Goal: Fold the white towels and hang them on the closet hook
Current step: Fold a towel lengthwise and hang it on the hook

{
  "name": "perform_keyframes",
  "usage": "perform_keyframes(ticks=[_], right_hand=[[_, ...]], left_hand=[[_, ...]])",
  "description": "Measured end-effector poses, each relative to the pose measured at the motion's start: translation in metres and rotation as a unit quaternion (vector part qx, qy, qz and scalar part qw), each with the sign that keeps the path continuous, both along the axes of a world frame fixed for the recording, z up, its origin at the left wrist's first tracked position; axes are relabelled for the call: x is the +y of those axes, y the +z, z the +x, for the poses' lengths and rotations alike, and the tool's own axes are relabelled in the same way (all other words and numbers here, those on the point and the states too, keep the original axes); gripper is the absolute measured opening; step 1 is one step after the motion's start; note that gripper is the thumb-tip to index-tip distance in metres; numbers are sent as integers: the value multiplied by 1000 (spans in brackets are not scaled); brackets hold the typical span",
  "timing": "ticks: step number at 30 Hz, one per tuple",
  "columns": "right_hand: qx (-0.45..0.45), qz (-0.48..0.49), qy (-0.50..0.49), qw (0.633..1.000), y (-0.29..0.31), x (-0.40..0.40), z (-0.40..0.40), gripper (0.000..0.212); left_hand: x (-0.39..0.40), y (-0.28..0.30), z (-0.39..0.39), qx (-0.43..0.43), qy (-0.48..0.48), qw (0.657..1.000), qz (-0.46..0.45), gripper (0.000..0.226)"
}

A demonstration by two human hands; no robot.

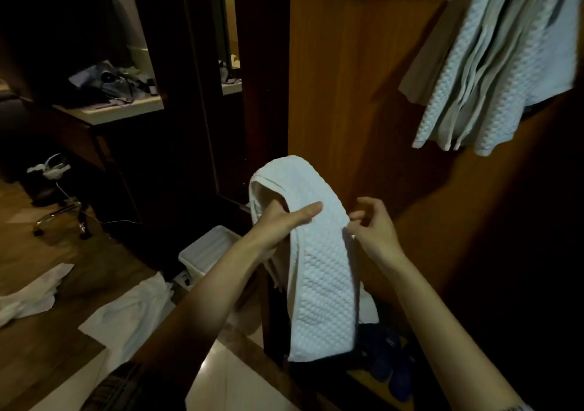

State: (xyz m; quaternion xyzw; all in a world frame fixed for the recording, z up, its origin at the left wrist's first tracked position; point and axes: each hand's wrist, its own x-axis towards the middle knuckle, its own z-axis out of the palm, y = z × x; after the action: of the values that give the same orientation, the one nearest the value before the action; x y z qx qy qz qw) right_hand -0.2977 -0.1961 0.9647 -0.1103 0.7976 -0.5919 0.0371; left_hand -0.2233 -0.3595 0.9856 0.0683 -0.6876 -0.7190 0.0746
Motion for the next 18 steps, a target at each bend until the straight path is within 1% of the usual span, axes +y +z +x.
perform_keyframes(ticks=[1,2,3,4,5,6,9,11,13,16,17,18], right_hand=[[49,8,-65,997,-2,-1,5,51],[98,-2,-103,990,-5,-3,15,53],[143,-10,-116,983,-11,-5,26,54],[173,-10,-109,979,-20,-9,39,57],[185,-2,-96,978,-30,-13,53,65],[183,12,-87,979,-40,-18,65,74],[157,52,-89,982,-61,-28,80,104],[148,63,-101,982,-63,-32,80,111],[188,79,-118,972,-61,-35,78,103],[258,82,-131,954,-56,-29,74,86],[285,74,-112,949,-56,-23,72,77],[294,74,-85,949,-57,-14,69,62]], left_hand=[[4,2,-3,-8,14,999,-33,26],[9,3,-7,-15,23,999,-38,30],[15,8,-10,-21,29,999,-25,43],[21,13,-13,-26,32,999,4,62],[28,18,-16,-33,33,999,28,79],[34,22,-19,-35,36,998,38,87],[48,32,-26,-30,30,998,35,101],[54,38,-28,-30,18,999,24,105],[59,45,-28,-22,18,999,17,100],[59,55,-29,-11,51,998,21,91],[56,56,-30,-10,67,997,21,90],[52,57,-31,-10,84,996,21,92]])
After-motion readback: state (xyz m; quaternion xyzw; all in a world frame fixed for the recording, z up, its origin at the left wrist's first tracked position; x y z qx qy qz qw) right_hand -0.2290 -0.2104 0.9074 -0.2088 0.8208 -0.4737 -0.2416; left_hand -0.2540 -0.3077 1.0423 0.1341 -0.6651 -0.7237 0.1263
